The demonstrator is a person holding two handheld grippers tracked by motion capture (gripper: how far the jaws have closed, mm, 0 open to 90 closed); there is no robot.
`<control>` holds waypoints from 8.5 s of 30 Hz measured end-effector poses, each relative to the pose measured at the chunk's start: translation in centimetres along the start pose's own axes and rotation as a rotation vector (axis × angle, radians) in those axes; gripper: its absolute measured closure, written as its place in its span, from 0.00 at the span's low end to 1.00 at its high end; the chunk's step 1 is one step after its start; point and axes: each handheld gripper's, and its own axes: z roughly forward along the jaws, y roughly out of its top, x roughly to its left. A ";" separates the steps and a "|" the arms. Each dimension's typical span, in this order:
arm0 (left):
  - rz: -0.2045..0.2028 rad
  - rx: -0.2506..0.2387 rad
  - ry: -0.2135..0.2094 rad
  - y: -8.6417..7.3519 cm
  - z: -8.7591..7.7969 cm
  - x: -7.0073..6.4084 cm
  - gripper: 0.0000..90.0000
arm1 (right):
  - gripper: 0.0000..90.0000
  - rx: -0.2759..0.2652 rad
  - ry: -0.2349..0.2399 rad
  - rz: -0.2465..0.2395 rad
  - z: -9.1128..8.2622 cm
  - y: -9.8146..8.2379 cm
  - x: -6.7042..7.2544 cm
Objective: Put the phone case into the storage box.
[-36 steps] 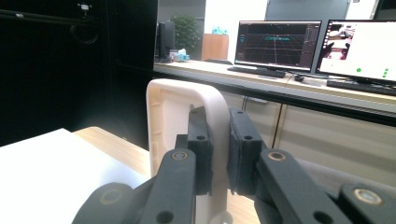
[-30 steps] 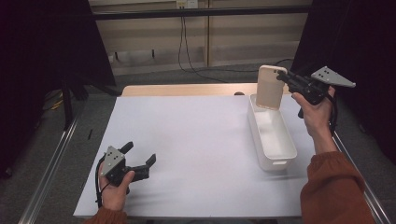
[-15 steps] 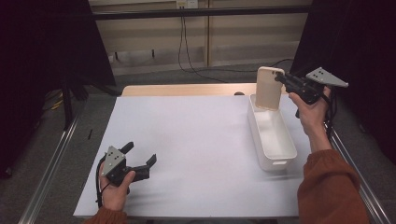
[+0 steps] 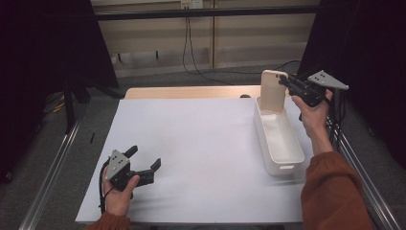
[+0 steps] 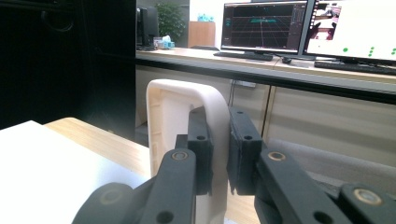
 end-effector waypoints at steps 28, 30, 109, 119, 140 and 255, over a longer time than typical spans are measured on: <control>0.002 0.000 0.009 0.0 0.1 0.1 0.03 | 0.90 0.012 -0.041 0.046 1.3 -3.0 -0.4; 0.006 0.004 0.007 0.0 0.0 0.1 0.03 | 0.90 0.013 -0.040 0.045 1.4 -3.2 -0.4; 0.004 0.005 0.017 0.0 0.3 0.3 0.04 | 0.66 0.180 -0.098 -0.008 4.6 -5.3 -1.6; 0.000 0.001 0.023 0.0 0.4 0.4 0.04 | 0.34 0.159 -0.102 0.032 3.8 -4.6 -1.6; 0.002 -0.016 0.062 0.3 0.3 0.8 0.04 | 0.00 0.171 -0.123 0.061 2.9 -3.8 -1.3; 0.015 -0.037 0.051 0.0 -2.6 0.4 0.03 | 0.00 0.049 -0.030 0.084 -17.2 -7.7 8.2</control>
